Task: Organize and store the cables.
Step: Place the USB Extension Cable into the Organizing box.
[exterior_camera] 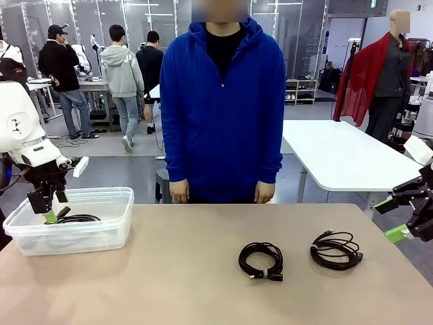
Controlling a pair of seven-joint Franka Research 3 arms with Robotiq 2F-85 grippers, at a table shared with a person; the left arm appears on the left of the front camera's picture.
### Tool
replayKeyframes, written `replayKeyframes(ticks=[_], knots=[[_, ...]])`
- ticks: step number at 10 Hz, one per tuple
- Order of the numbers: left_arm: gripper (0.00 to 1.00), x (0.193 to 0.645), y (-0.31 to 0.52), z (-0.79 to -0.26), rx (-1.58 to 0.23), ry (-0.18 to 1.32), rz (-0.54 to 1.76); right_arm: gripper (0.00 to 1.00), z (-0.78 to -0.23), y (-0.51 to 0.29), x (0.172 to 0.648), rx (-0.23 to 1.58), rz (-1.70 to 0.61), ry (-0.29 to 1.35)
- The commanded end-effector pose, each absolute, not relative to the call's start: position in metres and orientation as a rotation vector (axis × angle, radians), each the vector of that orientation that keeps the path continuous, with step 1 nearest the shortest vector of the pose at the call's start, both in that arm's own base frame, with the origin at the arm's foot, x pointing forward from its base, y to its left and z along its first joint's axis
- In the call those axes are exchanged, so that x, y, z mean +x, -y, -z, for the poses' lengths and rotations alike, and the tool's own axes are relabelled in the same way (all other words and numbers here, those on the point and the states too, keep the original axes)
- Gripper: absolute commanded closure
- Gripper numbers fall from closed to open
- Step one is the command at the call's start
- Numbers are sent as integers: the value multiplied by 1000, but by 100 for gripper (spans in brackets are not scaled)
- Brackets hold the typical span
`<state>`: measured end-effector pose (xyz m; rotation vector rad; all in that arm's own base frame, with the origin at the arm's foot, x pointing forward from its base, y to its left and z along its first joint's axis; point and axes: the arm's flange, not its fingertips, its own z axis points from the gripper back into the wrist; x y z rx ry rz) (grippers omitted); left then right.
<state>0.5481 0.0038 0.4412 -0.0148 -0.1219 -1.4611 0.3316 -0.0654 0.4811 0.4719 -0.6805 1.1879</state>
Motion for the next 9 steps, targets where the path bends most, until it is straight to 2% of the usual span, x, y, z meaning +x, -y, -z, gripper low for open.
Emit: replayKeyframes(ticks=[1,5,9], knots=[[0,548,-5,-441,-15,122,1459,0,-481,64,331,484,-1183,688],[0,548,-4,-441,-15,122,1461,0,-481,64,331,484,-1183,688],[0,507,10,-479,-56,135,1440,0,-481,64,331,484,-1183,688]])
